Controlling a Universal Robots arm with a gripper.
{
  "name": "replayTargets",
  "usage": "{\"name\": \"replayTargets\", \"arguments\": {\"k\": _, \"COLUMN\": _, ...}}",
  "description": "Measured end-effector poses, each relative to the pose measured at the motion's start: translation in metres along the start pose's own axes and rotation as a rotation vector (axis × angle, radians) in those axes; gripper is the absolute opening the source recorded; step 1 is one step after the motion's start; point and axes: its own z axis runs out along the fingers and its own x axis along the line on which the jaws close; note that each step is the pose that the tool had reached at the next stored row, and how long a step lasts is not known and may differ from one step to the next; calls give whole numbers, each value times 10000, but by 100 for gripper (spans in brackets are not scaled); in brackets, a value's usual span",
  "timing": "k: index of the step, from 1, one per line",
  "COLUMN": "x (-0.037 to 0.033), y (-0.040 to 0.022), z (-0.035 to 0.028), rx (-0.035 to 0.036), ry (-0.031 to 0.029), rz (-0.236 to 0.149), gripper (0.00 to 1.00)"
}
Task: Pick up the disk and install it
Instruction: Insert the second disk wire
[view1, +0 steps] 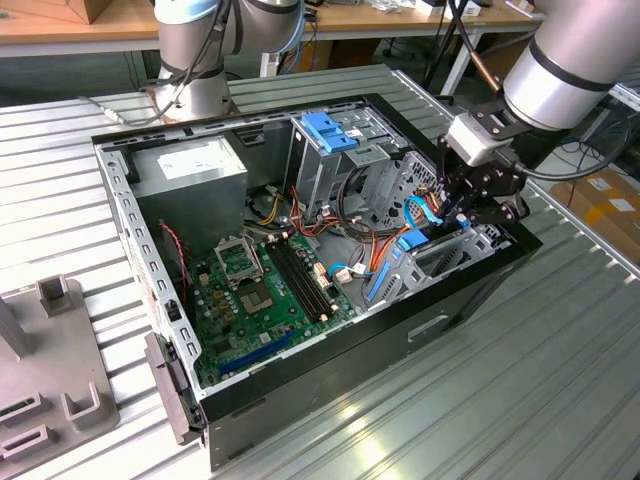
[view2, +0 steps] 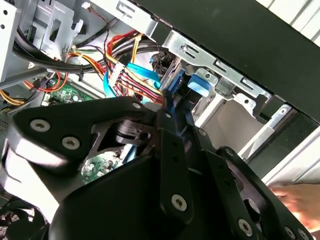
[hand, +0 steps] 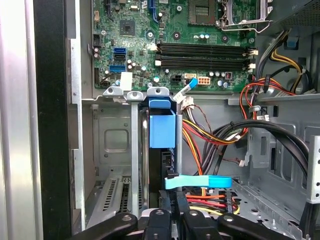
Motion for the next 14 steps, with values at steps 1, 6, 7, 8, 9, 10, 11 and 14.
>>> {"name": "replayTargets", "arguments": {"k": 1, "x": -1, "y": -1, "z": -8, "rx": 0, "ry": 15, "rz": -1, "gripper": 23}}
{"name": "replayTargets", "arguments": {"k": 6, "x": -1, "y": 0, "z": -6, "rx": -1, "ry": 13, "rz": -1, "gripper": 54}}
{"name": "replayTargets", "arguments": {"k": 7, "x": -1, "y": 0, "z": -6, "rx": -1, "ry": 14, "rz": 0, "gripper": 54}}
{"name": "replayTargets", "arguments": {"k": 8, "x": -1, "y": 0, "z": -7, "rx": -1, "ry": 13, "rz": 0, "gripper": 54}}
{"name": "replayTargets", "arguments": {"k": 9, "x": -2, "y": -1, "z": -24, "rx": -1, "ry": 14, "rz": -1, "gripper": 54}}
{"name": "replayTargets", "arguments": {"k": 10, "x": -5, "y": -3, "z": -57, "rx": 0, "ry": 15, "rz": 0, "gripper": 54}}
{"name": "replayTargets", "arguments": {"k": 11, "x": -9, "y": -5, "z": -99, "rx": 0, "ry": 12, "rz": 0, "gripper": 54}}
{"name": "replayTargets", "arguments": {"k": 14, "x": -20, "y": -12, "z": -217, "rx": 0, "ry": 13, "rz": 0, "gripper": 54}}
